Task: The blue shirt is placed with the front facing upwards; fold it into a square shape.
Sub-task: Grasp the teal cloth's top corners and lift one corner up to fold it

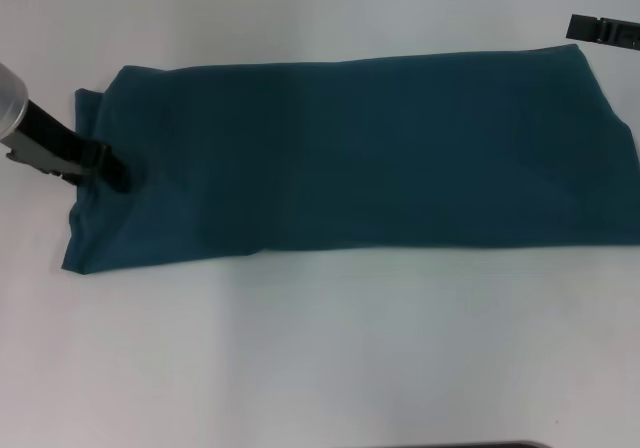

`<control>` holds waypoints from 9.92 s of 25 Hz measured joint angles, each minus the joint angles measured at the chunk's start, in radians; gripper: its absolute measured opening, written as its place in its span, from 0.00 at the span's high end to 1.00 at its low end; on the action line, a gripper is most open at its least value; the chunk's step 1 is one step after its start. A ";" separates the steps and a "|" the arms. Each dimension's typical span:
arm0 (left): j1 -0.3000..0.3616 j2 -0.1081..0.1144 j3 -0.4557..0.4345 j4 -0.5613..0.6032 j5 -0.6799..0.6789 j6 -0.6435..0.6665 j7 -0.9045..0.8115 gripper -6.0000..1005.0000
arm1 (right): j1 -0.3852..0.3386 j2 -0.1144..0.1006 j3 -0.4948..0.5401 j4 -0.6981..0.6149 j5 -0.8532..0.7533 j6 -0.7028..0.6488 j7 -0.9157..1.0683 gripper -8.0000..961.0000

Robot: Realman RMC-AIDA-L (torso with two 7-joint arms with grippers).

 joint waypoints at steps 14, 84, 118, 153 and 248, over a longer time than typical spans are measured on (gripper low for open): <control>0.008 0.009 -0.005 0.022 0.001 -0.010 -0.014 0.42 | 0.001 0.000 0.000 0.000 0.000 0.000 0.002 0.24; -0.028 -0.012 0.001 0.051 -0.003 -0.030 -0.002 0.93 | -0.004 -0.005 0.002 -0.001 0.009 -0.020 0.001 0.24; -0.019 0.004 0.016 -0.010 0.001 0.024 -0.014 0.75 | -0.002 -0.008 0.002 -0.002 0.015 -0.019 0.000 0.30; -0.027 -0.008 0.020 0.049 0.001 0.007 -0.010 0.24 | -0.007 -0.011 0.002 -0.003 0.017 -0.020 -0.001 0.30; -0.068 -0.014 -0.018 0.070 0.065 -0.034 -0.107 0.23 | -0.002 -0.023 0.001 -0.003 0.029 -0.028 -0.007 0.30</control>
